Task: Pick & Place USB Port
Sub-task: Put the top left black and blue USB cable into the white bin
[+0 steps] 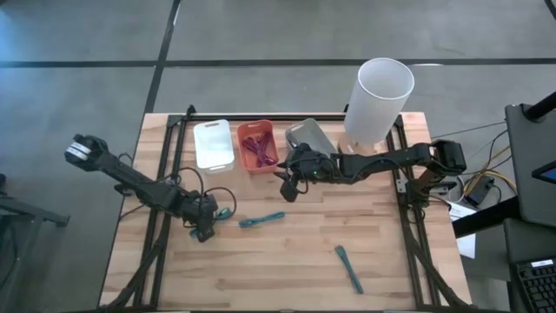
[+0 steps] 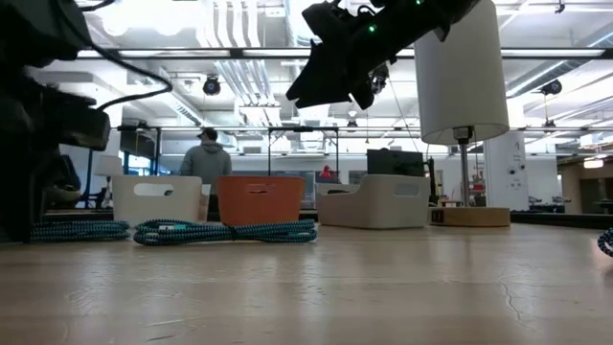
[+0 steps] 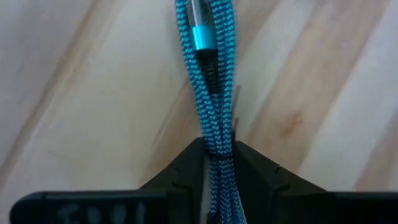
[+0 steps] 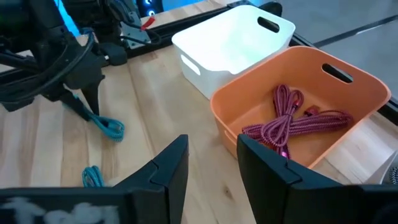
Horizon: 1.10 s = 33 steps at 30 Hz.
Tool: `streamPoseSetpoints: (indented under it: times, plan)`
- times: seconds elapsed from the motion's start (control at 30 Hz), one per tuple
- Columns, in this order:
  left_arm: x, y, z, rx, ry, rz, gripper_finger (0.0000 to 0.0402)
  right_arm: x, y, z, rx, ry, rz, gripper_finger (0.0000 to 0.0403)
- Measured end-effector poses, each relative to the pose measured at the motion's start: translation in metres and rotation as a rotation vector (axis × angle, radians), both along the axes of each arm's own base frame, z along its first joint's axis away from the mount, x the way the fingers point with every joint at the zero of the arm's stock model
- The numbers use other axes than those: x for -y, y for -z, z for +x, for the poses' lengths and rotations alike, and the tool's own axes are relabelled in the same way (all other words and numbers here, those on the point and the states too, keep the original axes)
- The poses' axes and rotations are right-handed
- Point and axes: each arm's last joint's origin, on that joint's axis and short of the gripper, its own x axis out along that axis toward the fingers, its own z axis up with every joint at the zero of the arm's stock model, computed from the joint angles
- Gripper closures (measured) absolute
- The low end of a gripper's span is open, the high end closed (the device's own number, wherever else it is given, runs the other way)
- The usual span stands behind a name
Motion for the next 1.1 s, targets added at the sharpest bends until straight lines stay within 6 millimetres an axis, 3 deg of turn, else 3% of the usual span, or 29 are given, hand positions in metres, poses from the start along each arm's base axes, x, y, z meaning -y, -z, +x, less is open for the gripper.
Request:
streamPoseSetpoints:
  times: [0.2, 0.47, 0.57, 0.83, 1.1]
  plan:
    - [-0.003, 0.009, -0.005, 0.001, -0.006, 0.015, 0.0320, 0.000, 0.003, -0.001, -0.010, 0.001, 0.003, 0.0264]
    - [-0.003, 0.011, -0.005, 0.008, 0.000, 0.021, 0.0385, 0.000, 0.003, -0.001, -0.011, 0.001, 0.003, 0.0266]
    - [-0.002, 0.008, -0.003, 0.023, -0.023, 0.024, 0.0386, 0.000, 0.004, -0.001, -0.011, 0.001, 0.004, 0.0270]
    - [-0.001, -0.019, 0.018, 0.225, -0.099, 0.206, 0.0372, 0.000, 0.004, -0.001, -0.013, 0.001, 0.004, 0.0275]
    - [-0.011, -0.057, 0.038, 0.427, -0.322, 0.430, 0.0377, 0.000, 0.004, -0.001, -0.012, 0.003, 0.007, 0.0268]
